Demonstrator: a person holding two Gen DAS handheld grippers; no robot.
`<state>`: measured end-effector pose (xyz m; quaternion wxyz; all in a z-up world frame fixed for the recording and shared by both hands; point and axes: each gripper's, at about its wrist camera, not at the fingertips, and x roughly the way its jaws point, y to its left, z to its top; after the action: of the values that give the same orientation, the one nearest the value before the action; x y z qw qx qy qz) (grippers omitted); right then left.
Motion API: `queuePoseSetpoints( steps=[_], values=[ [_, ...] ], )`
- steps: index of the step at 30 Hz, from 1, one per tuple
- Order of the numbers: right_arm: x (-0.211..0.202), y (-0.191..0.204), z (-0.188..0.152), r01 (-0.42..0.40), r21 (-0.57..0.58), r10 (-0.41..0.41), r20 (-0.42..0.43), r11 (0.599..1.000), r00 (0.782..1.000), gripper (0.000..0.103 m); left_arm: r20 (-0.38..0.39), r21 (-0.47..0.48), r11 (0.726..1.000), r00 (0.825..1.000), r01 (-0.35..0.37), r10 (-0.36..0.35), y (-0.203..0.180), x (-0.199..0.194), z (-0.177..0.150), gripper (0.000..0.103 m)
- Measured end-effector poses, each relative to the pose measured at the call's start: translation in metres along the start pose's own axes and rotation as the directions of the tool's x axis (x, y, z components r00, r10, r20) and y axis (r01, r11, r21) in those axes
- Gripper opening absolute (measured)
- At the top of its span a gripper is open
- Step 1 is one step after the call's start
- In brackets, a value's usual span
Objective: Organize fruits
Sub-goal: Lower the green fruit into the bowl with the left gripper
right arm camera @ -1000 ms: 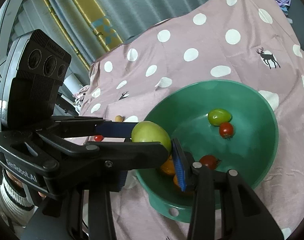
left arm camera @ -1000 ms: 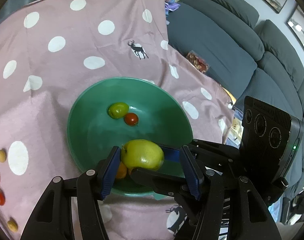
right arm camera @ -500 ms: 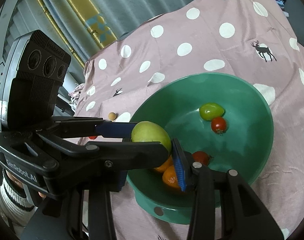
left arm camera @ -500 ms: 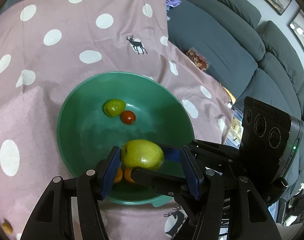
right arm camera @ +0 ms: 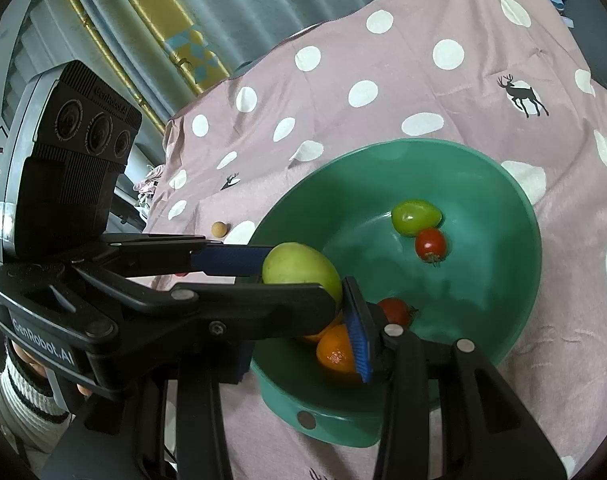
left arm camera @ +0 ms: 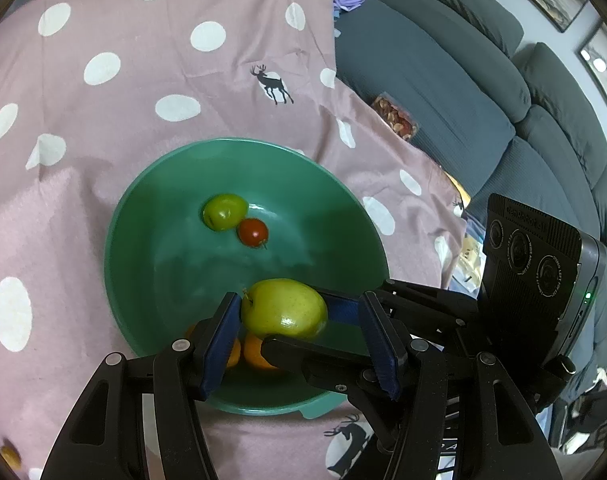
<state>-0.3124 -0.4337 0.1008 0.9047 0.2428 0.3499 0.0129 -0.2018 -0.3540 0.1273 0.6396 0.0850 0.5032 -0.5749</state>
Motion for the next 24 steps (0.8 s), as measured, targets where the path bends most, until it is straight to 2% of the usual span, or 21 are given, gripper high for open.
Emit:
queuePoseSetpoints(
  steps=[24],
  values=[
    [0.0053, 0.004, -0.001, 0.027, -0.006, -0.028, -0.021, 1.0, 0.999, 0.041, -0.015, -0.021, 1.0, 1.0, 0.001, -0.001, 0.0067, 0.0012, -0.0014, 0.06]
  ],
)
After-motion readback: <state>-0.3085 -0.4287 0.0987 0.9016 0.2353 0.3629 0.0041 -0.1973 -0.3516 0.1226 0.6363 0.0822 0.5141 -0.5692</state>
